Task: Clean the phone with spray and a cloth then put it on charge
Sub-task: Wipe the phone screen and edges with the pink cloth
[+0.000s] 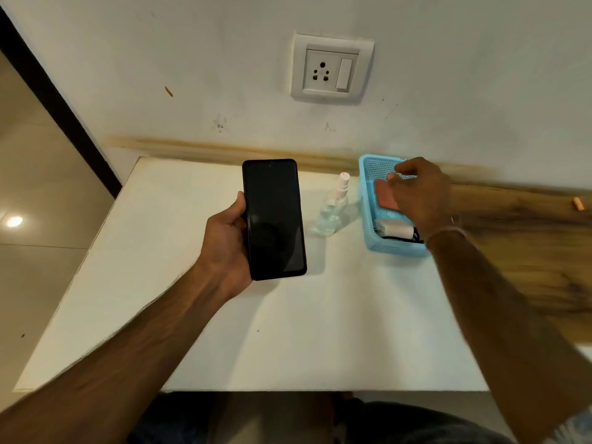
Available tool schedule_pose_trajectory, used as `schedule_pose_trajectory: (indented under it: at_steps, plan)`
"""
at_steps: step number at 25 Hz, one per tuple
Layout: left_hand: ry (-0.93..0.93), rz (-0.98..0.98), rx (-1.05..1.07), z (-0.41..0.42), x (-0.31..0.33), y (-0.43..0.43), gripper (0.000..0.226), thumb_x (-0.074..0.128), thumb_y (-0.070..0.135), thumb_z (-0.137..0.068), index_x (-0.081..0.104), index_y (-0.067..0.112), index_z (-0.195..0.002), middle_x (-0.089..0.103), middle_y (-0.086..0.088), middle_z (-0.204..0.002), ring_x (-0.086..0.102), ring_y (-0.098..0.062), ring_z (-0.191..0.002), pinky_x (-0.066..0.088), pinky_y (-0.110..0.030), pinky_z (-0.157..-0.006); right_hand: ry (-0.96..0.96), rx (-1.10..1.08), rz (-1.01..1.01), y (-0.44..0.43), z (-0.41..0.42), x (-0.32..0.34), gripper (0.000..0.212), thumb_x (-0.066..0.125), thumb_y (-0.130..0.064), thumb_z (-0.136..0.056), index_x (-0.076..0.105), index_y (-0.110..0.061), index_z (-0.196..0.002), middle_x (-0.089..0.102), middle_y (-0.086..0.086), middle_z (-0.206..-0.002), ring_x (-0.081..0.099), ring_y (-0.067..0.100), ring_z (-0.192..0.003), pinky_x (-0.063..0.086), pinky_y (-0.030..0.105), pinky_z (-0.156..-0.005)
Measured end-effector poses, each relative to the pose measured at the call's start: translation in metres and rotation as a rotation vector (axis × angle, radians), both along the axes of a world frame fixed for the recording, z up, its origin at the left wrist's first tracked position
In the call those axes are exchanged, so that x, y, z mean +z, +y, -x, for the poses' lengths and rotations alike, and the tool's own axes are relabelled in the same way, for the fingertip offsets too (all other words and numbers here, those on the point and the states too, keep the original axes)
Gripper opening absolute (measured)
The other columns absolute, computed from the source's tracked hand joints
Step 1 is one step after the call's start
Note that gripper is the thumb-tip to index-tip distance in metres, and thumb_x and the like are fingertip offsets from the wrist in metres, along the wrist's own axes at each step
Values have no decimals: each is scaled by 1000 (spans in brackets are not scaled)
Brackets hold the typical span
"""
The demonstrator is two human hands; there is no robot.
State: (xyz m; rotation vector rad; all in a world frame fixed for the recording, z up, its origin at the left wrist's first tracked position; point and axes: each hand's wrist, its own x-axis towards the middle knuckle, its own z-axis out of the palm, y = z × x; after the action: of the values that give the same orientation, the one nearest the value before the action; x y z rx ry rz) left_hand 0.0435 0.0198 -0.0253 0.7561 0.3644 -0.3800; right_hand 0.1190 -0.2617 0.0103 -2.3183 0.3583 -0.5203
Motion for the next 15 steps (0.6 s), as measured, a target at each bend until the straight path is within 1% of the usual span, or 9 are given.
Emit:
schedule_pose_trajectory:
  at_steps: [1,2,3,4,5,9,12,13,15]
  plan:
    - [4,-5,0,0,0,0,45,48,52,-99,79,21,-109,75,-5,-116,75,-28,-98,62,-43,-78,208,46,138,-7,-12,-1,24,65,-30,-84,68,-11,-99,66,0,-83,64,-2,-77,46,10,-75]
    - [6,-11,-2,0,0,0,45,48,52,-99,80,22,-108,75,-5,-116,75,-28,-98,62,-43,-79,404,129,307,-10,-21,-5,28,63,-35,-85,68,-10,-99,67,6,-90,66,15,-89,49,24,-84]
    - [8,-13,0,0,0,0,45,48,52,-99,81,22,-106,76,-5,-116,75,-28,-98,62,-43,-79,545,217,486,-11,-27,-10,32,60,-37,-88,67,-9,-102,67,13,-99,63,29,-99,48,34,-90]
    - [11,-14,4,0,0,0,44,48,52,-99,81,22,-104,76,-4,-116,75,-28,-99,62,-43,-79,589,269,621,-11,-31,-17,33,57,-37,-91,65,-8,-104,66,17,-105,60,35,-102,47,40,-93]
    - [12,-15,8,0,0,0,44,49,51,-99,81,22,-104,75,-5,-116,75,-28,-99,62,-43,-79,582,294,687,-11,-34,-22,32,56,-36,-92,65,-7,-105,66,19,-106,59,37,-102,47,42,-94]
    - [10,-28,15,0,-2,1,45,48,52,-99,82,22,-102,76,-5,-113,75,-27,-96,62,-43,-77,459,215,633,-16,-37,-32,26,49,-27,-93,68,-10,-92,68,18,-98,61,36,-93,48,38,-86]
    - [4,-34,15,0,-2,2,46,48,53,-99,83,23,-97,77,-4,-109,76,-26,-92,62,-41,-73,474,214,688,-22,-41,-33,26,49,-23,-93,64,-13,-112,65,18,-109,58,38,-102,47,38,-88]
    - [5,-34,16,0,-2,1,46,48,53,-99,83,23,-97,77,-4,-109,76,-27,-92,62,-41,-73,455,164,639,-25,-41,-30,29,50,-28,-93,64,-10,-112,65,19,-109,59,38,-101,46,36,-84]
    - [11,-33,16,0,-1,1,46,48,54,-99,83,23,-97,77,-5,-109,76,-27,-92,62,-41,-73,382,39,443,-32,-39,-18,46,49,-47,-89,64,-4,-97,67,18,-98,60,36,-92,44,33,-75]
